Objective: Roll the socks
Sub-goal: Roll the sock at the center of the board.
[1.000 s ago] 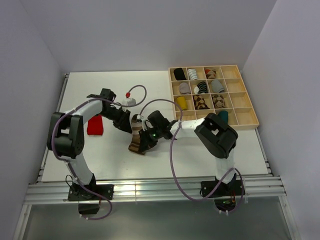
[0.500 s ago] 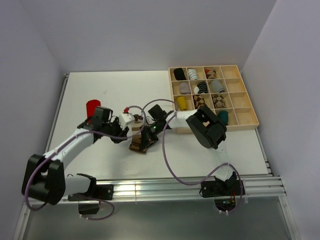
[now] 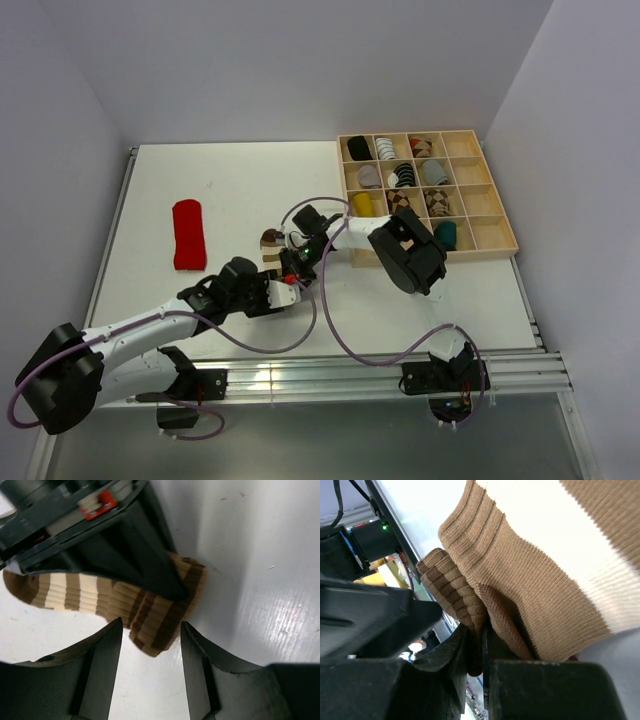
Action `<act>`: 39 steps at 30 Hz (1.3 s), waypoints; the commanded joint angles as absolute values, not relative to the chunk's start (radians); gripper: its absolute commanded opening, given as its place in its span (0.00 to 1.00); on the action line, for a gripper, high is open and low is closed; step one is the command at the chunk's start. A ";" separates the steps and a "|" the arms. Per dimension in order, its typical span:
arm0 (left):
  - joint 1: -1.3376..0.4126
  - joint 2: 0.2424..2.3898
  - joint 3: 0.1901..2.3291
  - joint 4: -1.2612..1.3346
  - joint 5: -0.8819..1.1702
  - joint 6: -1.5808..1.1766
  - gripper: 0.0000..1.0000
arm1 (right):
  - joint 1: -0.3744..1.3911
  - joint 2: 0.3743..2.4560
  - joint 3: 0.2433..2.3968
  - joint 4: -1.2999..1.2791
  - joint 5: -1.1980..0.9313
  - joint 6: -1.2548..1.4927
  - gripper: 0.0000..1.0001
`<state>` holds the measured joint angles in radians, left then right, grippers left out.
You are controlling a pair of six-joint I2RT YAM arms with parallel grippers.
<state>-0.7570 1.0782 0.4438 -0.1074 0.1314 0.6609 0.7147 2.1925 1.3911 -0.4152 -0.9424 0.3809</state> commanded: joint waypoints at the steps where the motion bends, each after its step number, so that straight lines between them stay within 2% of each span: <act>1: -0.805 1.098 0.416 -0.008 0.071 0.687 0.55 | 0.703 2.226 1.414 -0.466 -0.897 0.354 0.08; 17: -0.862 1.207 0.319 0.216 0.006 0.752 0.53 | 0.693 2.240 1.436 -0.495 -0.919 0.330 0.08; 22: -0.862 1.264 0.324 0.221 0.005 0.776 0.40 | 0.690 2.244 1.445 -0.509 -0.923 0.316 0.09; 23: -0.864 1.273 0.325 0.216 0.005 0.776 0.31 | 0.690 2.244 1.445 -0.512 -0.920 0.314 0.09; 26: -0.864 1.298 0.334 0.189 0.011 0.778 0.18 | 0.687 2.243 1.445 -0.512 -0.917 0.308 0.13; 28: -0.864 1.301 0.342 0.167 0.026 0.770 0.11 | 0.686 2.227 1.439 -0.506 -0.898 0.316 0.20; 29: -0.864 1.299 0.350 0.152 0.037 0.752 0.03 | 0.684 2.215 1.433 -0.490 -0.856 0.318 0.23; 30: -0.864 1.295 0.366 0.118 0.064 0.741 0.00 | 0.683 2.200 1.424 -0.474 -0.841 0.322 0.31; 33: -0.862 1.264 0.403 0.040 0.127 0.700 0.00 | 0.673 2.099 1.344 -0.373 -0.756 0.373 0.47; 39: -0.844 1.253 0.485 -0.083 0.257 0.626 0.00 | 0.623 1.838 1.181 -0.226 -0.586 0.451 0.54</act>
<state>-0.8551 1.2671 0.4416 0.0460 0.1280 0.6941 0.6632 1.9701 1.2198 -0.3382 -0.7570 0.4026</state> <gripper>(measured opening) 0.058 0.531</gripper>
